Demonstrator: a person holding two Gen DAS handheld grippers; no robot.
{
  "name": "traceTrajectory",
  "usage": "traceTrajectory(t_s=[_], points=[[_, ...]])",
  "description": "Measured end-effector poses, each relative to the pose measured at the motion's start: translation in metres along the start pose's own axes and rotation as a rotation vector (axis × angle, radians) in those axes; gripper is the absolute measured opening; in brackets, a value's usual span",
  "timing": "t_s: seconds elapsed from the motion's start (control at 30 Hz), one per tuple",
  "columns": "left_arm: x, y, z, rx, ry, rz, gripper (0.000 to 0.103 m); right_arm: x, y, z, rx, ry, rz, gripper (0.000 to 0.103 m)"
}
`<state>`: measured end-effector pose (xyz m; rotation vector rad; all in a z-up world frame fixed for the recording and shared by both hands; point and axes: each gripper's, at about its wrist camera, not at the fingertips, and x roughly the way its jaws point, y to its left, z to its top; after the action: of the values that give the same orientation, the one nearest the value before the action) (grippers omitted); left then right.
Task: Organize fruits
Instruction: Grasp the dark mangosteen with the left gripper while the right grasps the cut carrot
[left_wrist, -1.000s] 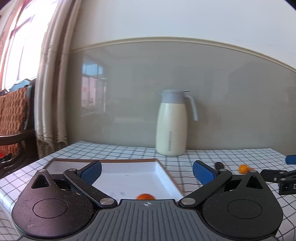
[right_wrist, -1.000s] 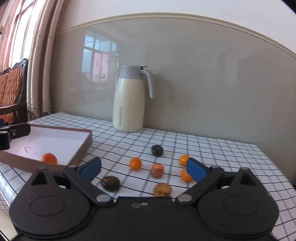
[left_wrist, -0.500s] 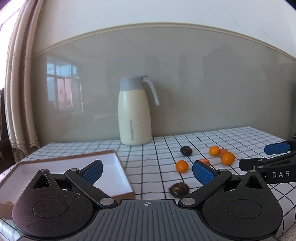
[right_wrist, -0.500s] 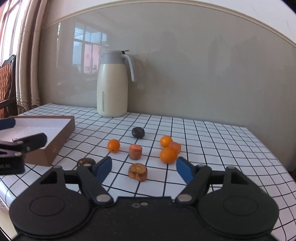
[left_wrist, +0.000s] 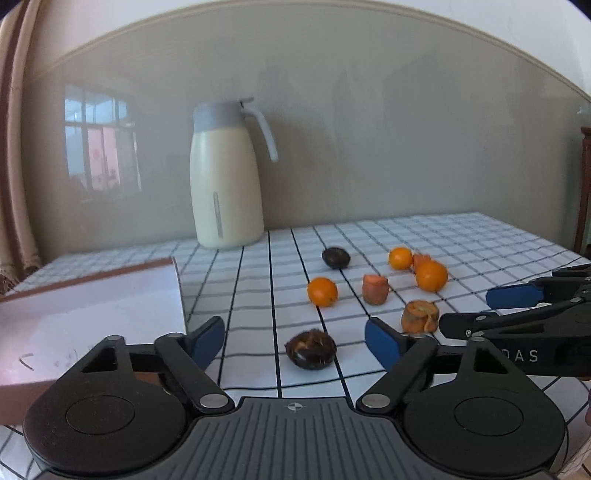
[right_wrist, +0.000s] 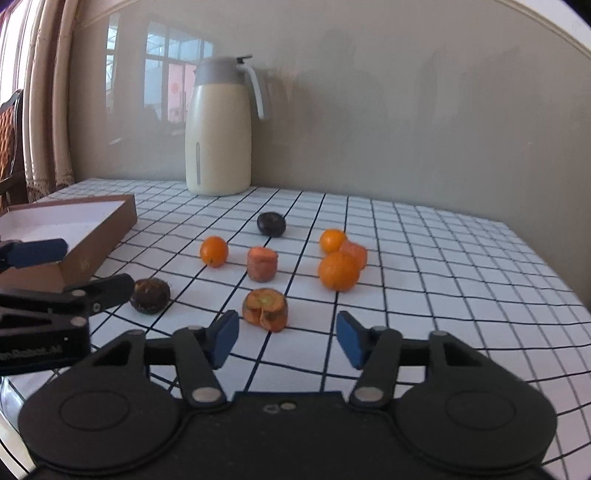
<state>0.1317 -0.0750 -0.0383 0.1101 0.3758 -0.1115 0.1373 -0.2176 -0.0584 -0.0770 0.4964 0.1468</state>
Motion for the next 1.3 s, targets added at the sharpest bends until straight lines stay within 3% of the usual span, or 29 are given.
traceTrajectory(t_s=[0.1,0.27,1.07,1.1,1.17,1.3], points=[[0.01,0.003,-0.002,-0.03,0.026,0.008,0.077,0.007,0.002,0.001,-0.003,0.007,0.009,0.046],[0.028,0.006,-0.004,-0.075,0.075,-0.003,0.063,0.017,0.004,0.004,-0.008,0.013,0.013,0.044],[0.057,0.001,-0.005,-0.107,0.168,-0.037,0.054,0.046,0.005,0.013,0.014,0.099,0.051,0.032],[0.058,0.0,-0.005,-0.106,0.169,-0.036,0.053,0.046,0.006,0.014,0.012,0.1,0.052,0.03],[0.058,-0.002,-0.005,-0.095,0.167,-0.047,0.037,0.047,0.007,0.014,0.006,0.099,0.051,0.027],[0.057,-0.003,-0.004,-0.084,0.168,-0.059,0.037,0.045,0.007,0.014,0.003,0.087,0.04,0.027]])
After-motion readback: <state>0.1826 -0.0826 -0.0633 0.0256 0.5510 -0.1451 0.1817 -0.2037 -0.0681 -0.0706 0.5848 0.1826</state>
